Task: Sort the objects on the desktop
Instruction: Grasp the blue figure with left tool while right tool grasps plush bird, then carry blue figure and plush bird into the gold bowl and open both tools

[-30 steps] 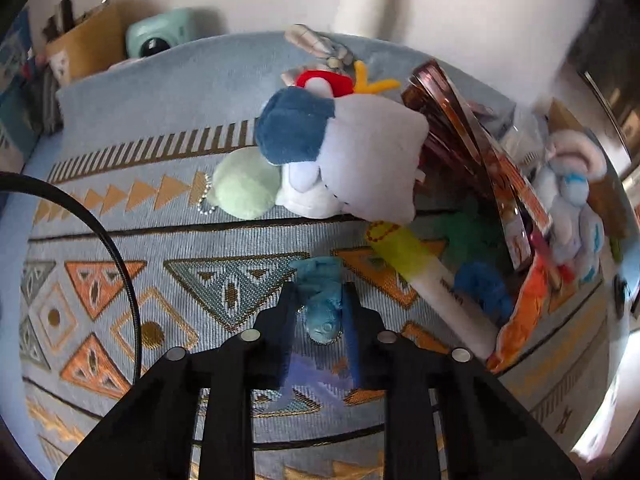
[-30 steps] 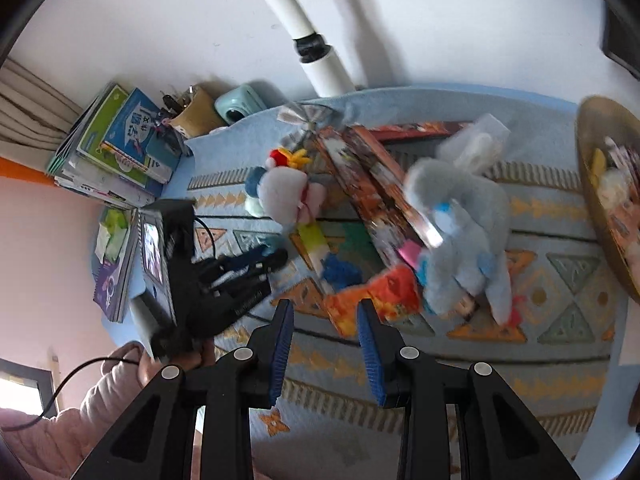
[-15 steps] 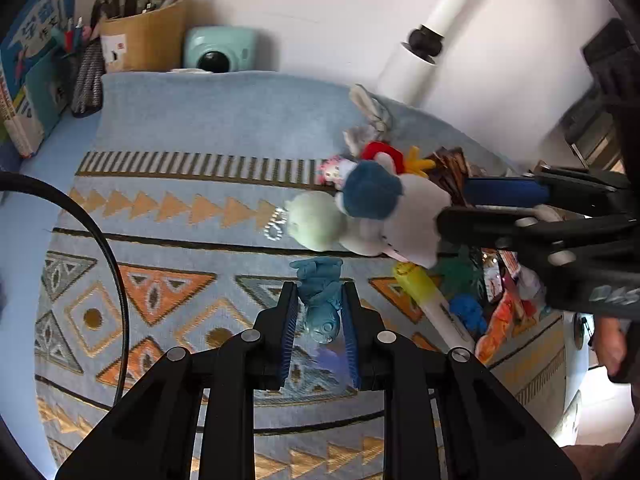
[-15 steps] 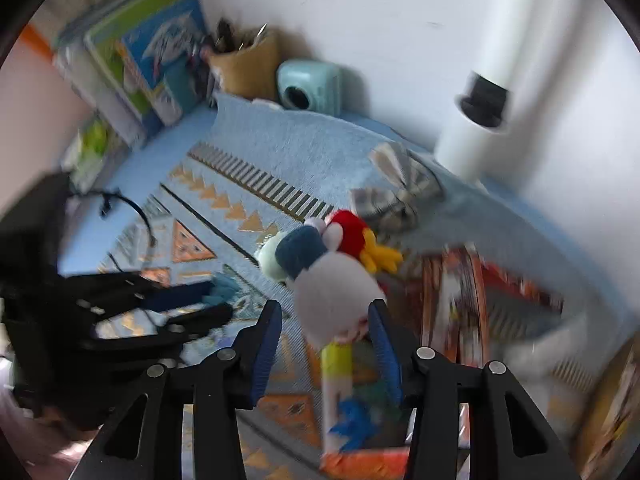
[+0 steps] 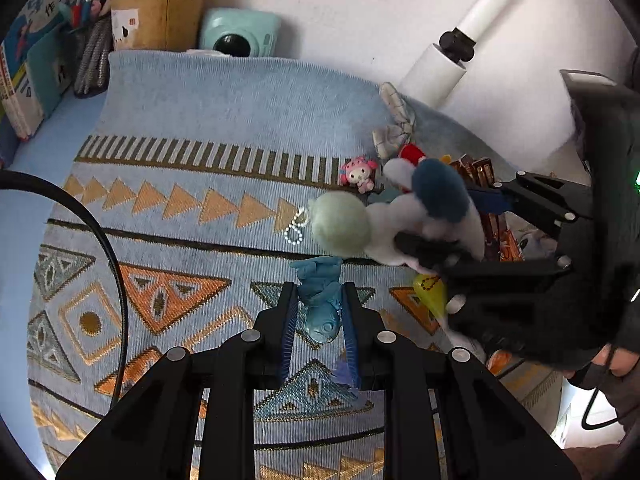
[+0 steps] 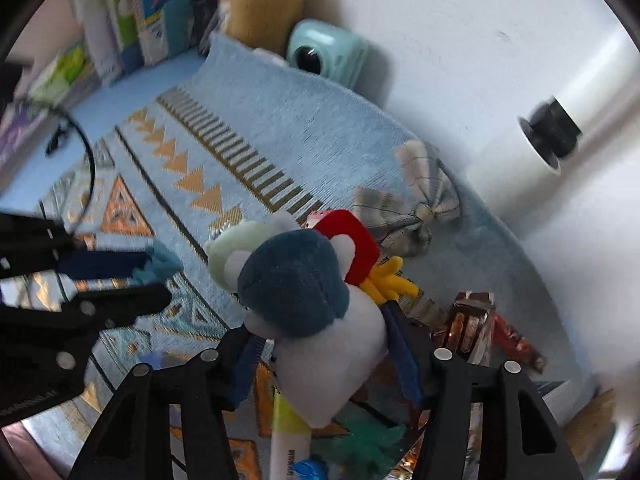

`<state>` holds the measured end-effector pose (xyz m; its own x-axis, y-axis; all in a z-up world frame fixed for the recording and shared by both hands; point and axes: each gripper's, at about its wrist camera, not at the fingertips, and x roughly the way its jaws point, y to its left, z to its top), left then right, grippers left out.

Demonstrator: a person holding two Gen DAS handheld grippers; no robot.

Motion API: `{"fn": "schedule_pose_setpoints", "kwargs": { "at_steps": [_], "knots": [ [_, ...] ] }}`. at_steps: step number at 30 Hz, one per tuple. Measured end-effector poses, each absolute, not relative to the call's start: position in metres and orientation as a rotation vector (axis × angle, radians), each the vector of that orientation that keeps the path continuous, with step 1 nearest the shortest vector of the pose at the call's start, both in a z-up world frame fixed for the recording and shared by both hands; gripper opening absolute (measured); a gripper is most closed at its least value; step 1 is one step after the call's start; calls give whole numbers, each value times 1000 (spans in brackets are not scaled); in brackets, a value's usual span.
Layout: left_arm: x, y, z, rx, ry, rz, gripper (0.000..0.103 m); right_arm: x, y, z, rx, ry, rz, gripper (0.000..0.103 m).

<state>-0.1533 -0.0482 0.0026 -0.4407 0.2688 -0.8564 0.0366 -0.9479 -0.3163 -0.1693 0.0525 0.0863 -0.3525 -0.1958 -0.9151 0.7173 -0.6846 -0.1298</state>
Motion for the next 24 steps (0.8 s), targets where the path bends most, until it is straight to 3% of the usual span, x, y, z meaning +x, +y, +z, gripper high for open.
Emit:
{"fn": "schedule_pose_setpoints", "kwargs": {
  "at_steps": [9,24],
  "knots": [
    [-146,-33,23,-1525,-387,2538,19,-159,120,146,1358,111,-2083,44],
    [-87,25,99,-1381,-274,2460,19,-78,254,201,1347,-201,-2293,45]
  ]
}}
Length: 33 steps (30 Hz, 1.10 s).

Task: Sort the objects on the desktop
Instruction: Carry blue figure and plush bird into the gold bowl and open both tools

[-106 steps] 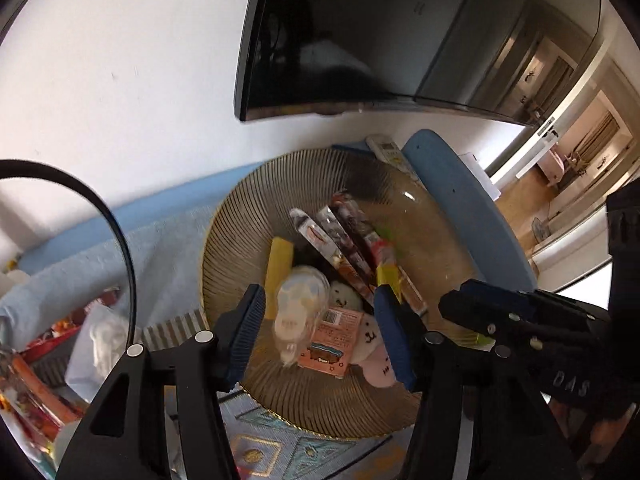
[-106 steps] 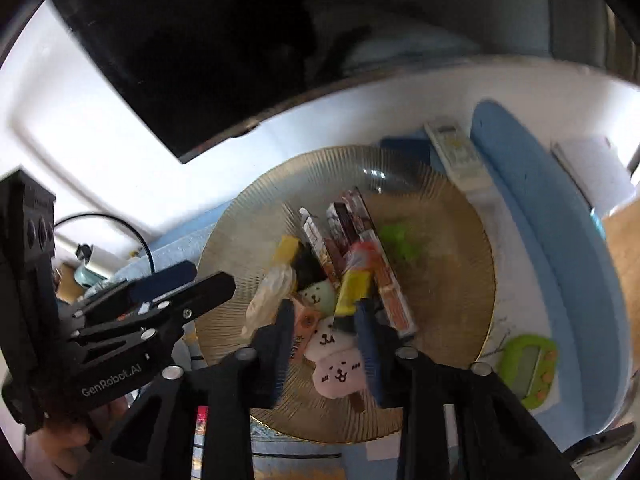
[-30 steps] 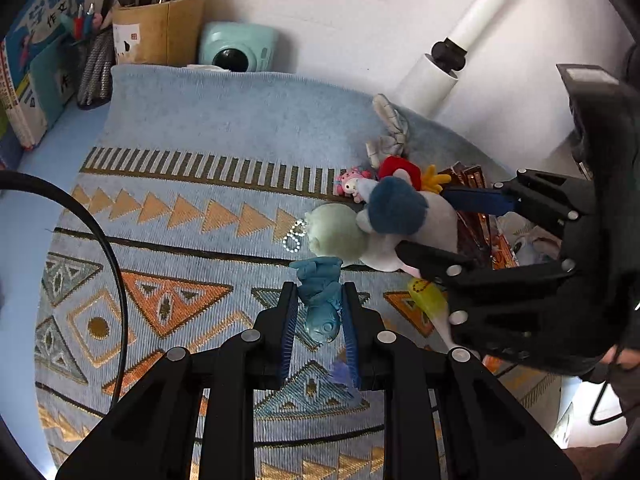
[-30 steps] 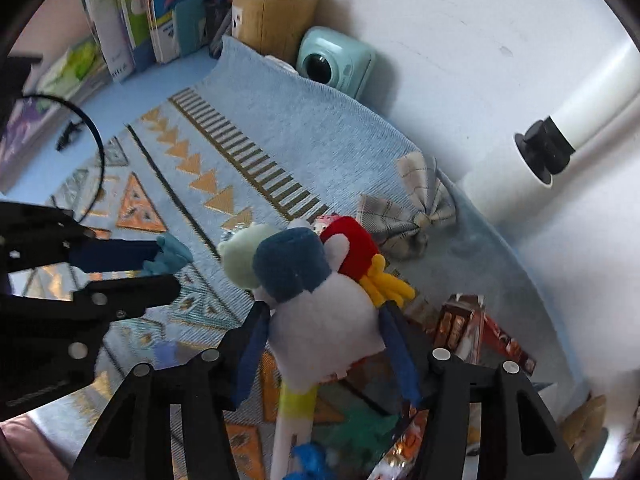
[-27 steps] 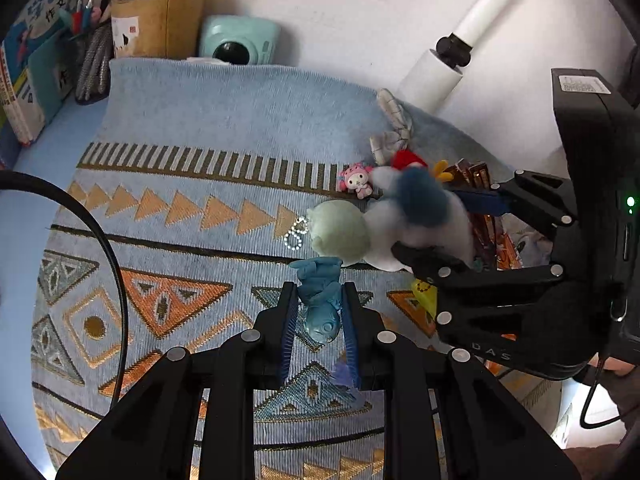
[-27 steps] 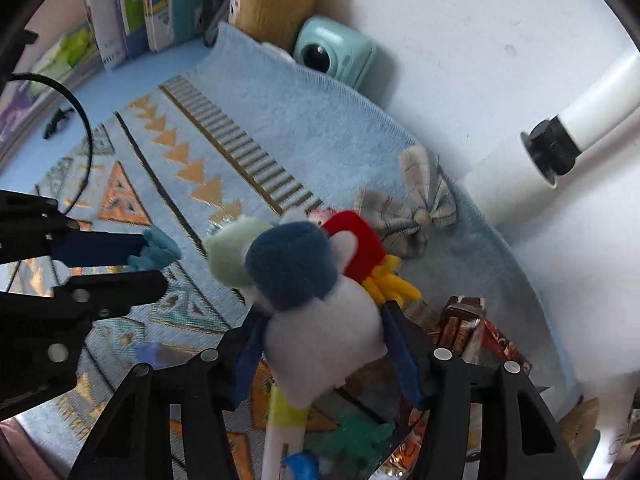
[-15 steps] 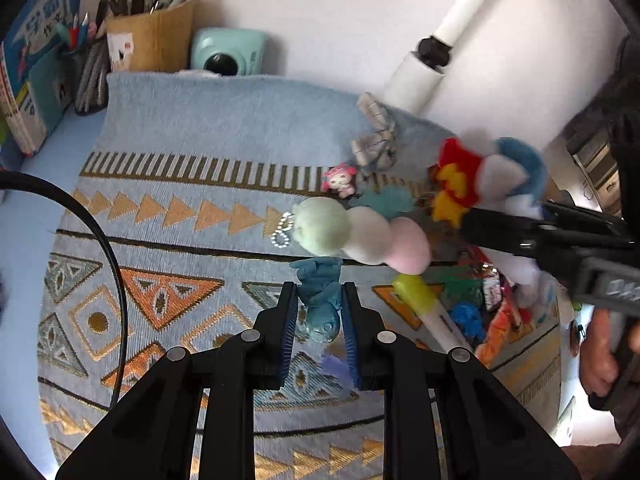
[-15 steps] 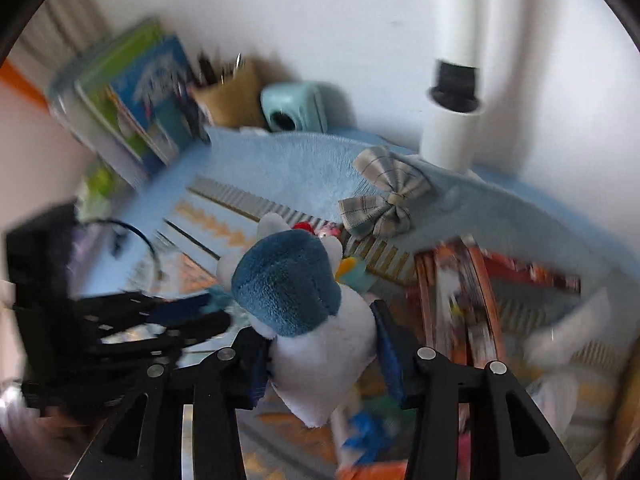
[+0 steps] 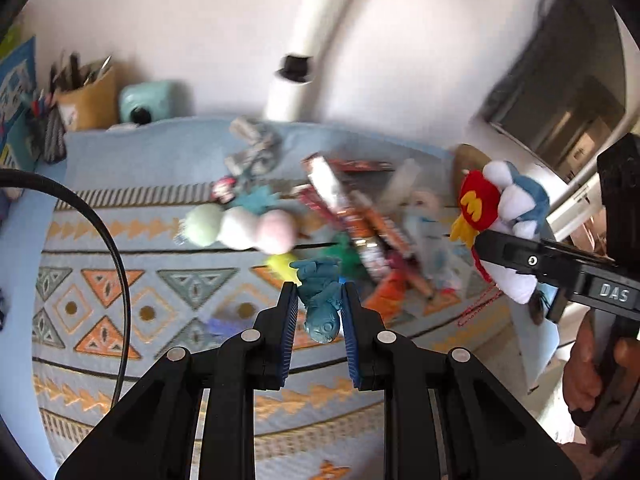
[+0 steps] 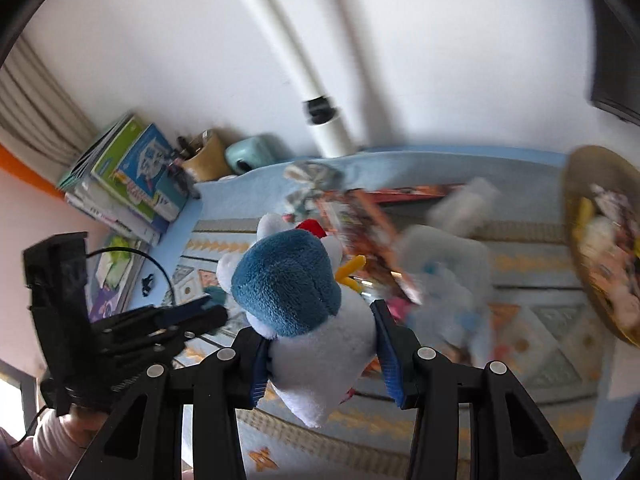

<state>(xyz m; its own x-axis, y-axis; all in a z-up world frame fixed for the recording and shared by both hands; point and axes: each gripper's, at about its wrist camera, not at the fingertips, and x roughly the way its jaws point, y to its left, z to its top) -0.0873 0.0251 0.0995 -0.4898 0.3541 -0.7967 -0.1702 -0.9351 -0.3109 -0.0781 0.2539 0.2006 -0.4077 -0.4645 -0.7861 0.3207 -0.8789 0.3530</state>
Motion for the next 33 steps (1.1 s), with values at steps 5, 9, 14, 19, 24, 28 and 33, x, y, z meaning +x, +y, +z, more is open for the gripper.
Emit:
{"fn": "schedule_pose_setpoints", "kwargs": {
  "at_steps": [5,9,14,19,24,28,33],
  "knots": [
    [-80,64,123,-1317,-258,2438,19,-69,309,216,1336,-268,-2368,45],
    [-77,105,131,-1290,-223,2421,19,-63,354,224,1338,-304,-2419,45],
    [-73,159,134,-1272,-197,2363,19,-55,410,235,1327,-331,-2483,45],
    [-77,206,134,-1259,-158,2311,19,-51,464,244,1317,-380,-2560,45],
    [-94,251,141,-1215,-117,2265,19,-55,513,252,1323,-434,-2640,45],
    [-120,285,148,-1167,-76,2256,19,-69,542,253,1358,-479,-2690,45],
    [-154,323,153,-1126,7,2233,19,-98,565,251,1381,-555,-2705,45]
  ]
}}
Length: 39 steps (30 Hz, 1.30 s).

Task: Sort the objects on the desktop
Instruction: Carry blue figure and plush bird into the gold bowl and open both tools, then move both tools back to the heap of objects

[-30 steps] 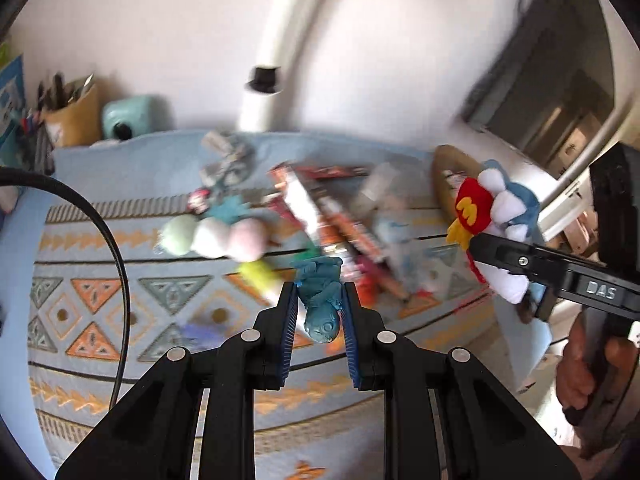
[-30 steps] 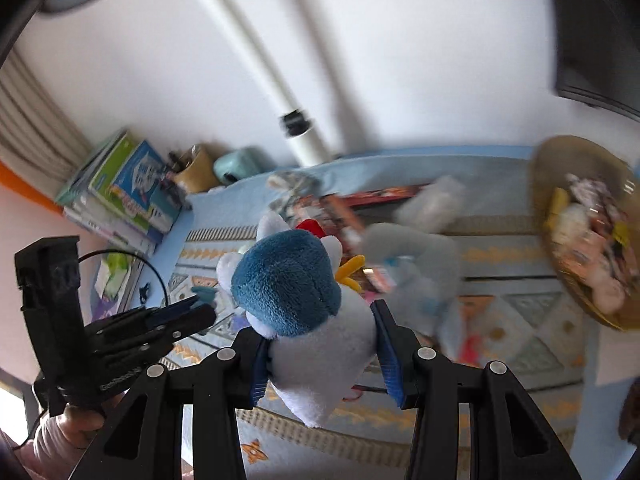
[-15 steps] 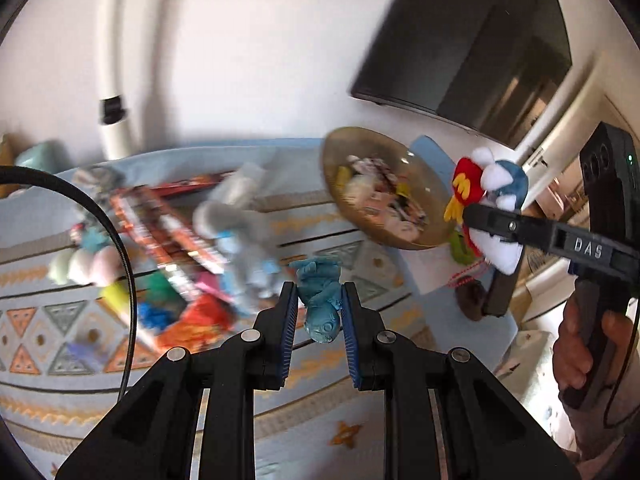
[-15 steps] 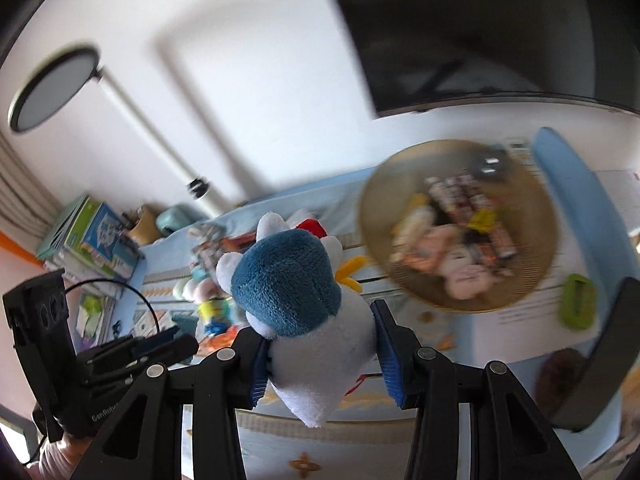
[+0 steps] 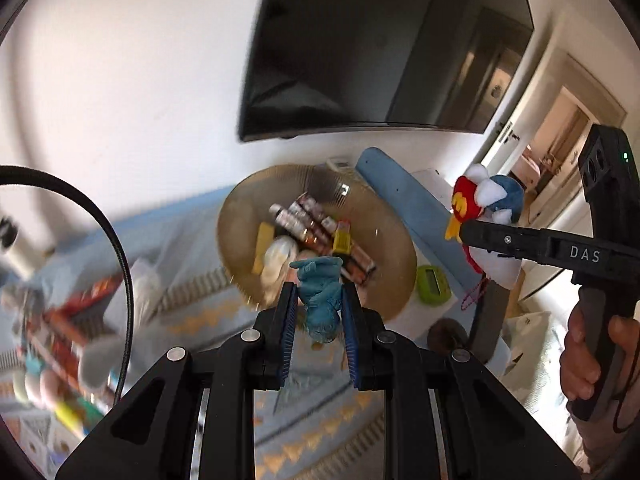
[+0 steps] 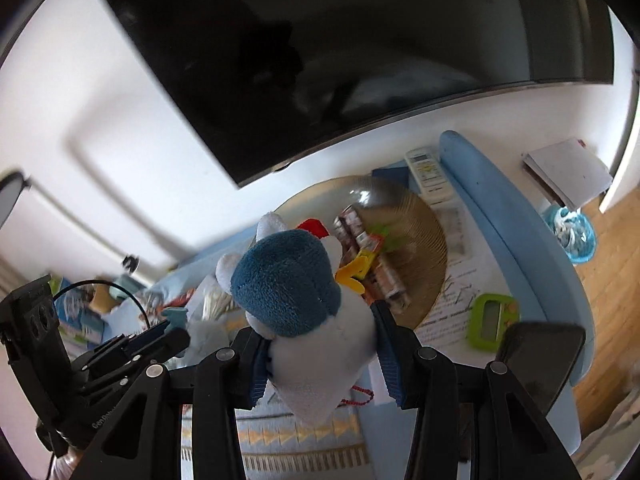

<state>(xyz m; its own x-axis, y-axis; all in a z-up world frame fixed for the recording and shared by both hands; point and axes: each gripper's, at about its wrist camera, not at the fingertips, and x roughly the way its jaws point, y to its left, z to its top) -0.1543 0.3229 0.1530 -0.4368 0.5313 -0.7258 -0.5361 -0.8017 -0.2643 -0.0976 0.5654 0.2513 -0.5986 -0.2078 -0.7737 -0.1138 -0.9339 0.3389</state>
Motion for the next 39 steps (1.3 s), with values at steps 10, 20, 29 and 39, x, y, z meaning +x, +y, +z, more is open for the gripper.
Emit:
{"fn": "schedule_pose_setpoints", "kwargs": {
  "at_steps": [10,20,29,39],
  "knots": [
    [-224,371,131,-1144,89,2173,19,-162,574,219,1477,-616,-2687,47],
    [-247,366,95,-1293,-44,2103,51,-180,577,183,1633,-657,-2589,62],
    [-213,338,107,-1309,-97,2137,51,-162,566,191,1619,-690,-2538,62],
    [-137,261,103,-1414,-218,2247,54,-126,536,210,1542,-681,-2469,63]
  ]
}}
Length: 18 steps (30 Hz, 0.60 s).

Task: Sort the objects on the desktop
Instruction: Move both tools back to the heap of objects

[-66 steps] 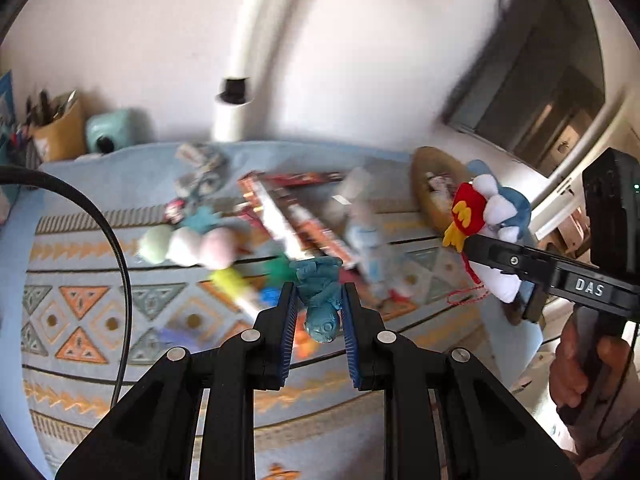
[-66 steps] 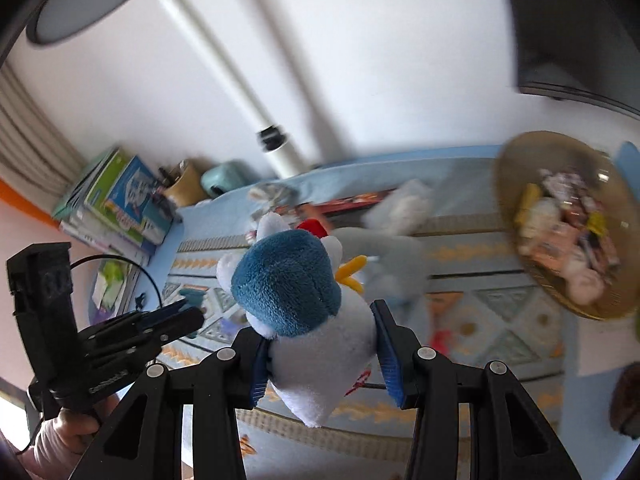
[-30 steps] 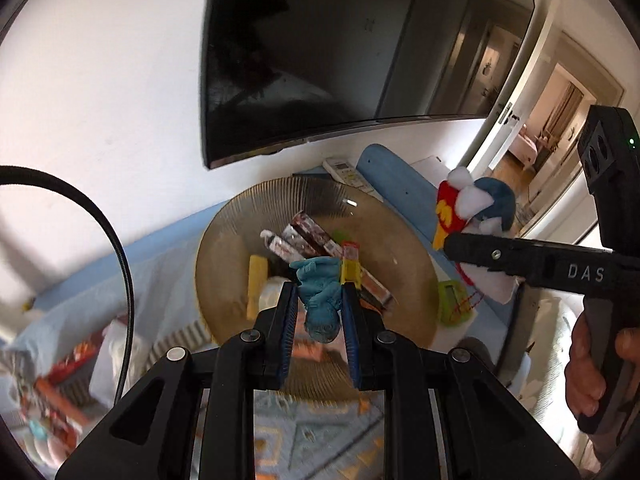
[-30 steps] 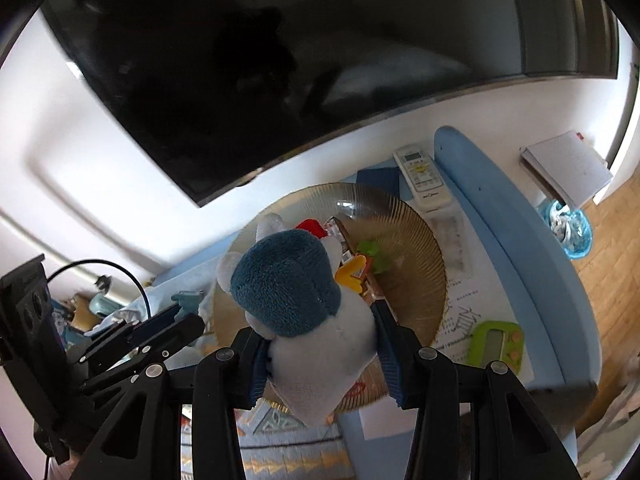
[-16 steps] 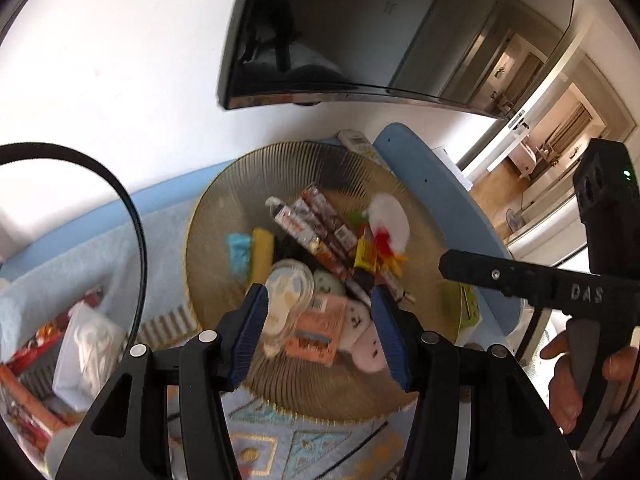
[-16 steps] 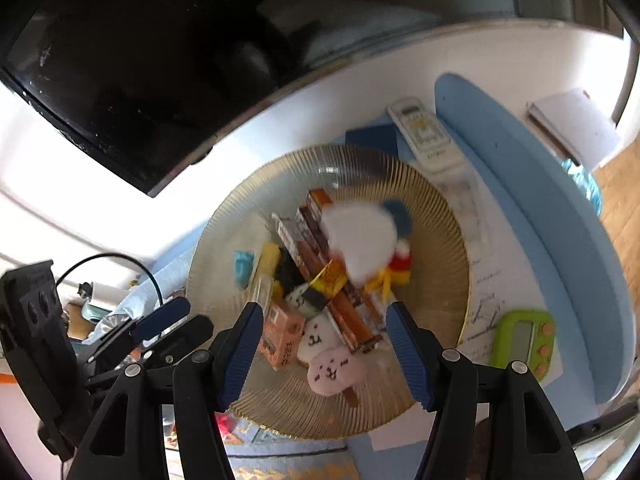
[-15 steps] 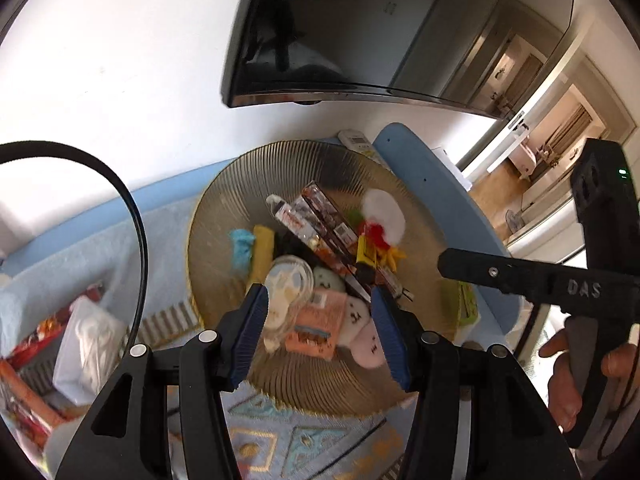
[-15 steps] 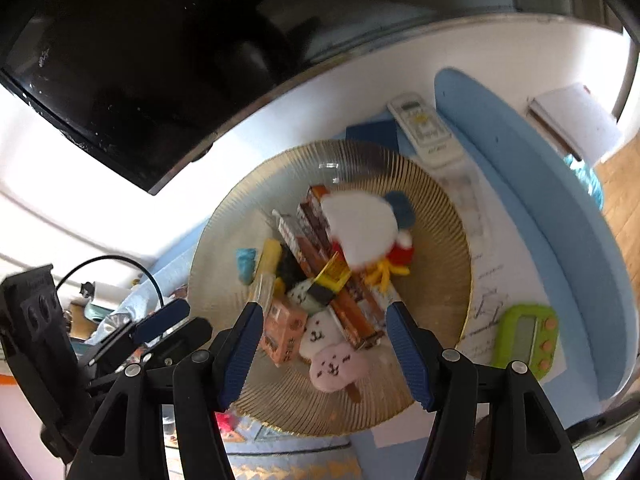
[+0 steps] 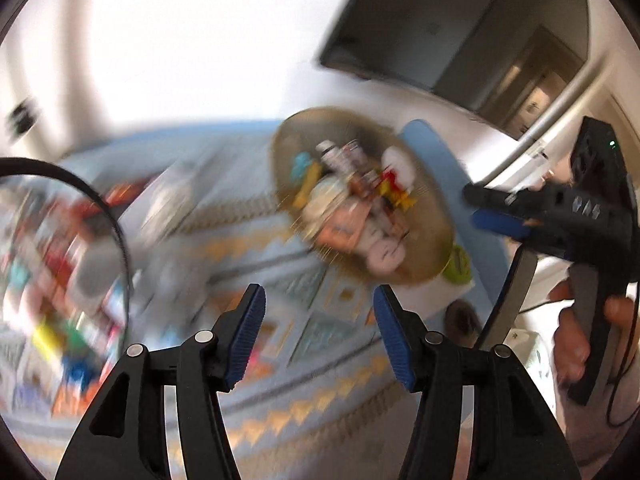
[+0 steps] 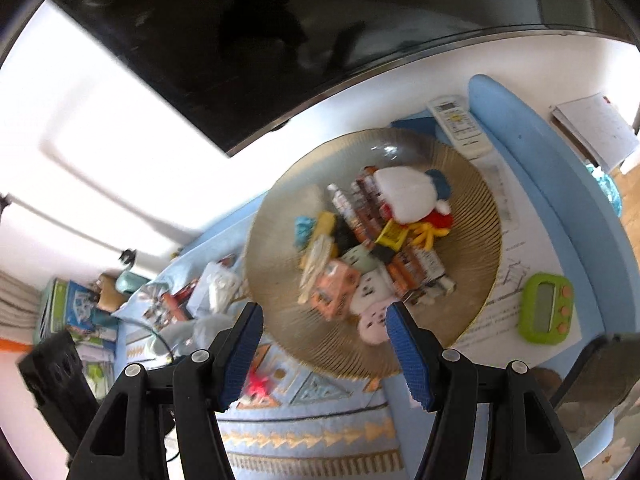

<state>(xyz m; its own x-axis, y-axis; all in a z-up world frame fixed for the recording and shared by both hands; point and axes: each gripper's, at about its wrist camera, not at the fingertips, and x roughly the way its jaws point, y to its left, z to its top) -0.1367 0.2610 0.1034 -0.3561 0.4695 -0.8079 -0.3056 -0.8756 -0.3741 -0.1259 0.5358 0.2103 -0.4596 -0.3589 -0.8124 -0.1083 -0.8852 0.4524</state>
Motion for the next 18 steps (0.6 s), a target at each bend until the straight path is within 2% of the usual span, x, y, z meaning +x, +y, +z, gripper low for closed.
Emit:
{"fn": "schedule_pose_setpoints", "kwargs": {
  "at_steps": [10,15,18],
  "knots": [
    [-73,98,76,-1573,-631,2519,54,-96,473,206,1590,-590,-2329,63],
    [-49,30,60,-1646,-714,2626,54,-83,429,203,1599,-528,-2279,63],
    [-44,2,46,-1690,-690,2651,54,-76,407,200,1616,-501,-2256,63]
  ]
}}
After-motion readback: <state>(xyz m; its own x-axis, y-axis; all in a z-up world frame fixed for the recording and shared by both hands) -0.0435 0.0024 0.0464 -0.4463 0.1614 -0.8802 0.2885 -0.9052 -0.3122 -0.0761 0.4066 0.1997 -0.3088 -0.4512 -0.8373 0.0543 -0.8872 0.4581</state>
